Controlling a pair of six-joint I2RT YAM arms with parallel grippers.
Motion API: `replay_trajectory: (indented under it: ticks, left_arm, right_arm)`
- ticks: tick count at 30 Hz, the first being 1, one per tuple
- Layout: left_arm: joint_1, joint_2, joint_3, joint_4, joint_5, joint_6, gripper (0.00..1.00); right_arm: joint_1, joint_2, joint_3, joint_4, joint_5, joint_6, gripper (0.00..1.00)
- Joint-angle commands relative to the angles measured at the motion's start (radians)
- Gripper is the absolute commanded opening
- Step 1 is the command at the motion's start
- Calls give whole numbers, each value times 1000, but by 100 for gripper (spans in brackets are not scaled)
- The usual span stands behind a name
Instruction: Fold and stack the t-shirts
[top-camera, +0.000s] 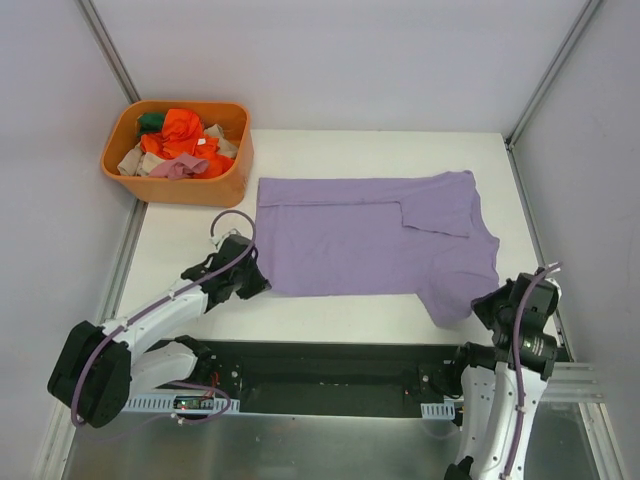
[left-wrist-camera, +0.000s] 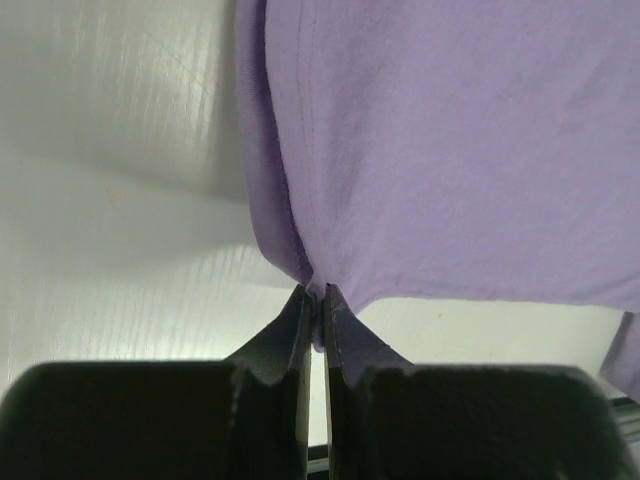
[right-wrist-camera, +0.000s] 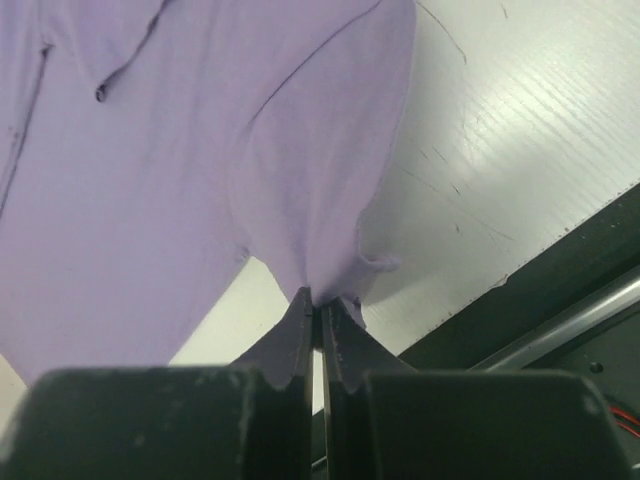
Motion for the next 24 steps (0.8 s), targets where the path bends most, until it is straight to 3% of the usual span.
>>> replay_trajectory:
  ticks: [1,7,12,24]
  left_arm:
    - [-31,-78,-24,-55,2,-21,0]
    - [-36,-176,-68,-99,9,-46,0]
    - [-36,-211,-53,-101,-38,-34,0]
    - [-11,0,169,-100,-120,29,0]
  right_arm:
    - [-6,-55,77,-170,26,-30,1]
    - [-6,-98,132,-251,33,-56,1]
    - [-6,-77,111,-218,-6,-73,3]
    - [-3,158,99,132,-193,19,1]
